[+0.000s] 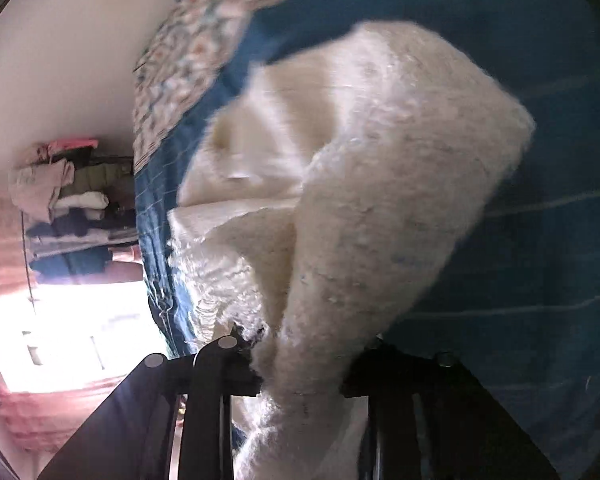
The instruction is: Fold large clothes
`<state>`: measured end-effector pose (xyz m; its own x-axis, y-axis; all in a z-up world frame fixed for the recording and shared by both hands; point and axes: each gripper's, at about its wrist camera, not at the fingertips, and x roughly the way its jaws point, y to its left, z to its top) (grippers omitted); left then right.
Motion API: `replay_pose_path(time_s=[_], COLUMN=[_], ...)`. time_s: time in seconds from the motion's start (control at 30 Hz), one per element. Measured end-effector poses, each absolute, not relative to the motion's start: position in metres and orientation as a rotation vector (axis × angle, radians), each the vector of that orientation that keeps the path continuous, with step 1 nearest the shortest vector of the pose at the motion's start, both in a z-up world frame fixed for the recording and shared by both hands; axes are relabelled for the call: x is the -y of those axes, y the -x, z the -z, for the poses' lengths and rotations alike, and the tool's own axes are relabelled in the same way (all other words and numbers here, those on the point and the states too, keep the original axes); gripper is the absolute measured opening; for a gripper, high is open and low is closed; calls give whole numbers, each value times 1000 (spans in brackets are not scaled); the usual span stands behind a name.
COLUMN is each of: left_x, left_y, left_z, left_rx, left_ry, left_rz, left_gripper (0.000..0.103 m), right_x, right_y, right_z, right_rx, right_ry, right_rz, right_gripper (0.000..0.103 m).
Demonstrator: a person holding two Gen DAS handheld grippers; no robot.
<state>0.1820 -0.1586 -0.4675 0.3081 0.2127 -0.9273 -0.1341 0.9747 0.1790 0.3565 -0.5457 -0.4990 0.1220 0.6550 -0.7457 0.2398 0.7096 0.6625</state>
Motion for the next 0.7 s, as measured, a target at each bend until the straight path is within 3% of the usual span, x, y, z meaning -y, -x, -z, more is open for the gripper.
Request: replay_pose_path(time_s=[0.2,0.37,0.47,0.53,0.57,0.63,0.7], left_x=[50,-51,-103,-144,-154,-172,-179], left_y=[-209,-231,-228,-214,-209,-196,-186], left_z=[448,481,509,521,522,522,521], left_rx=[-1269,-1330,-1393,-1409,-1398,-1382,-1370], left_ry=[94,215,341,491,531,603,608], left_rz=[-221,-256,-266,-273,-274,-258,-287], left_gripper=[17,23,23,24,26,43,47], right_x=[417,268,205,190,183,192,218], right_y=[-384,-445,-463,-463,-464,-461,-459], right_z=[444,478,517,522,519,510,501], right_rx=[-1474,-1550,-1642,-1639,-1623,-1593,-1562], right_ry=[-605,-438,-363,-356,-369,-430,-521], right_rz=[-319,-293,-299,-337,-372,-446,-459], right_gripper=[25,26,43,67,71,72,72])
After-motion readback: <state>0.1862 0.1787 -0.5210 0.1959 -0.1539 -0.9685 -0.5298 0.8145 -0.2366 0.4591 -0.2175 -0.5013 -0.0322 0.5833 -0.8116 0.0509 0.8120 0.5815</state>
